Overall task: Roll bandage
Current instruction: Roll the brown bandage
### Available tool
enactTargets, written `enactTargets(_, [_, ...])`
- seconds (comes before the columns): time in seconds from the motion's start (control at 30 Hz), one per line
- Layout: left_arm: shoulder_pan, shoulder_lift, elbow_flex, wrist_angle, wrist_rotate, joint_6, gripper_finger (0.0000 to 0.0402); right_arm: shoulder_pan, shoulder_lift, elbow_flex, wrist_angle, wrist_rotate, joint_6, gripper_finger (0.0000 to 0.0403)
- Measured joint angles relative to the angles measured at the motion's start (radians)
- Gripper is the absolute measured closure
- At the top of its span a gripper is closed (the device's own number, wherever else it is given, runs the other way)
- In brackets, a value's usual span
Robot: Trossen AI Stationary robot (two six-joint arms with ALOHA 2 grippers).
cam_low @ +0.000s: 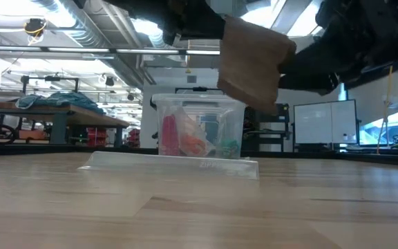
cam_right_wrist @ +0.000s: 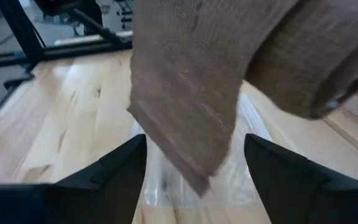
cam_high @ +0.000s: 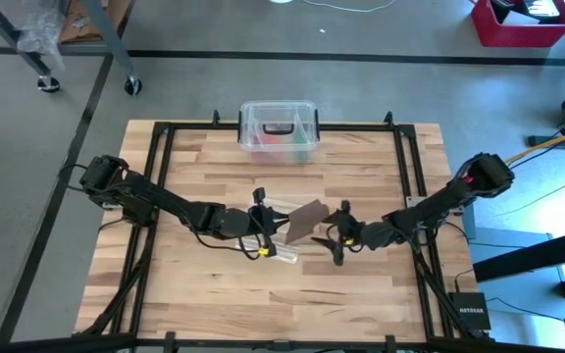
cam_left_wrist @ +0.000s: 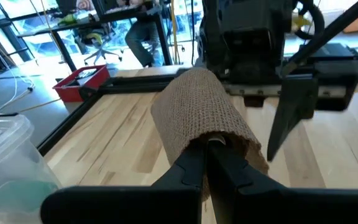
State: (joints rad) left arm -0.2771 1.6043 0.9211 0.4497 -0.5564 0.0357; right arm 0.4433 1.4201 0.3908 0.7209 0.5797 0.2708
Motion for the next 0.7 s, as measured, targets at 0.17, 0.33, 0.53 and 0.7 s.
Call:
enactTargets(0.17, [-0.004,0.000,0.000,-0.003,0.003,0.019,0.0402,0.001,0.016,0.017,0.030,-0.055,-0.047,0.0171])
enactTargets(0.33, [-0.006,0.000,0.000,-0.004,0.003,0.043,0.0402,0.002,-0.002,0.059,0.003,-0.149,-0.068,0.0275])
enactTargets(0.53, [-0.011,0.000,0.000,-0.021,0.003,0.044,0.0402,0.005,-0.012,0.099,-0.114,-0.191,-0.093,0.0393])
enactTargets(0.7, [-0.012,0.000,0.000,-0.019,0.004,0.048,0.0402,0.056,-0.072,0.150,-0.195,-0.184,-0.113,0.0369])
